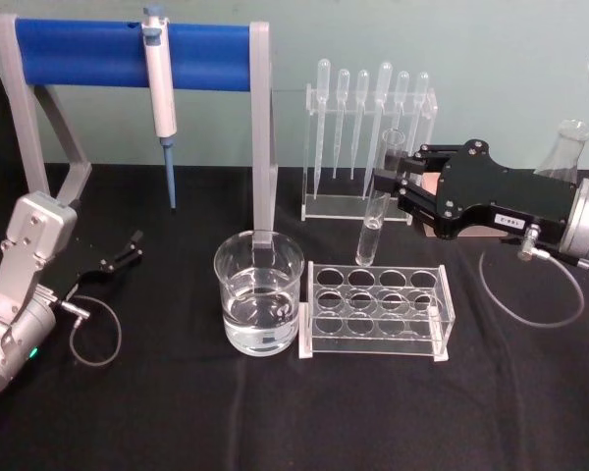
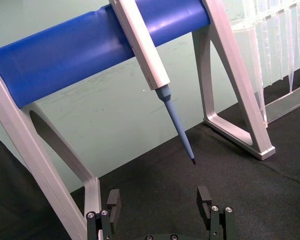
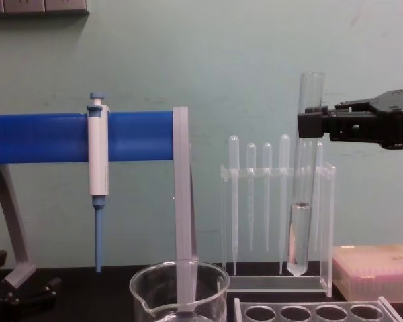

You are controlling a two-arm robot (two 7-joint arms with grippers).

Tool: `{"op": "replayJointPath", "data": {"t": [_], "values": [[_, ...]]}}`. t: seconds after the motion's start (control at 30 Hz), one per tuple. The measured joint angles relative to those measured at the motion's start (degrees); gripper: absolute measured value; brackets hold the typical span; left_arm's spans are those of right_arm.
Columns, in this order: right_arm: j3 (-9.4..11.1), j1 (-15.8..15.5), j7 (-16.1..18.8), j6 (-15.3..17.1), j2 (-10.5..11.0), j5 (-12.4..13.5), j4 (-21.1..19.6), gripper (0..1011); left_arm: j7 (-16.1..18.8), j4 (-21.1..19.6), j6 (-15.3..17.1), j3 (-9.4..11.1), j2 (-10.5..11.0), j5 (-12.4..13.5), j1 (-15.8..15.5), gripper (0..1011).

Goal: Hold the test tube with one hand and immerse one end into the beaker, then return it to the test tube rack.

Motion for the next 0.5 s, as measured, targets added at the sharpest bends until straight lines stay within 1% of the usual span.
{"op": "replayJointPath", "data": {"t": [0.33,0.37,0.47,0.5], "values": [[-0.01,0.01,0.00,0.00,0.00,0.00,0.00,233,0.00,0.00,0.00,0.00,0.00,0.00,0.00,1000],[-0.17,0.15,0.02,-0.01,-0.03,0.00,0.03,233,0.00,0.00,0.00,0.00,0.00,0.00,0.00,1000],[-1.66,1.98,0.67,-0.44,-1.35,-0.22,0.61,231,0.00,0.00,0.00,0.00,0.00,0.00,0.00,1000],[-1.66,1.98,0.67,-0.44,-1.35,-0.22,0.61,231,0.00,0.00,0.00,0.00,0.00,0.00,0.00,1000]]}}
